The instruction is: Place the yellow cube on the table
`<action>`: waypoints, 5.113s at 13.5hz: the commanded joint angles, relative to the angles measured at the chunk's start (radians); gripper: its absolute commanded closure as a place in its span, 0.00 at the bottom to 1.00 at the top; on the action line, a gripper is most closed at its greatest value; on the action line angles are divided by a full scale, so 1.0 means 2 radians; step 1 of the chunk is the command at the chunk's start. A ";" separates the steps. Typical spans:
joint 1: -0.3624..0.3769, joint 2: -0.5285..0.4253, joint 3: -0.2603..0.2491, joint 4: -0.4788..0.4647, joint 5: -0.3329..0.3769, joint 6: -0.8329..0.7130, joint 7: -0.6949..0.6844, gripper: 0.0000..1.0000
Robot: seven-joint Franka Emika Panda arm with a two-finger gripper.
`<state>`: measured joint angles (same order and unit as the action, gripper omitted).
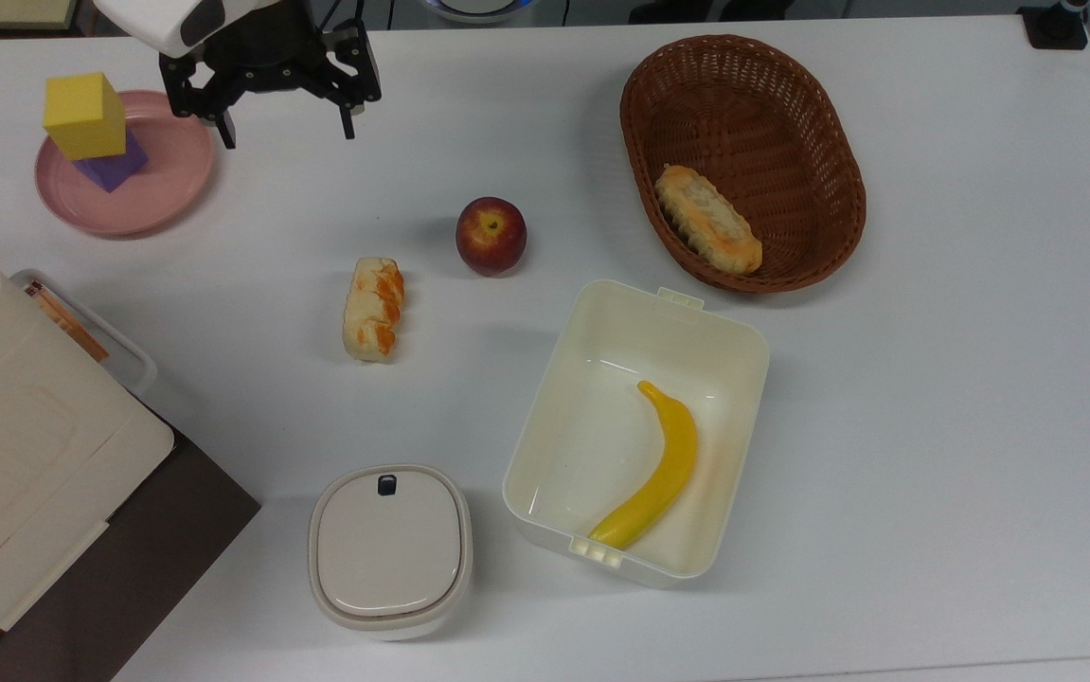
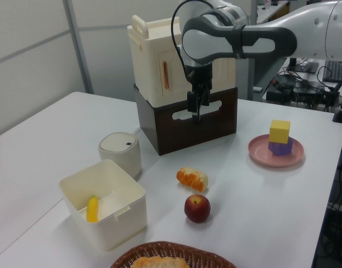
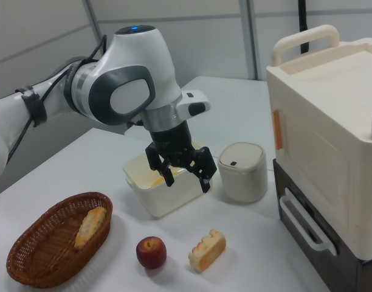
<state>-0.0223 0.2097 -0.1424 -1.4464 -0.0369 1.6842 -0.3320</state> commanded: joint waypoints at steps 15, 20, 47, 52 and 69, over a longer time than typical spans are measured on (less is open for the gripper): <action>0.005 -0.013 -0.007 0.008 0.005 -0.055 -0.013 0.00; 0.003 -0.016 -0.008 0.009 0.005 -0.062 -0.020 0.00; -0.215 0.083 -0.011 -0.014 -0.089 -0.077 -0.227 0.00; -0.223 0.118 -0.011 -0.018 -0.104 -0.038 -0.224 0.00; -0.211 0.081 0.030 -0.005 -0.089 -0.062 -0.215 0.87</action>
<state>-0.4547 0.4147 -0.1388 -1.4430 -0.2411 1.5876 -0.7762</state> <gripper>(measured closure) 0.498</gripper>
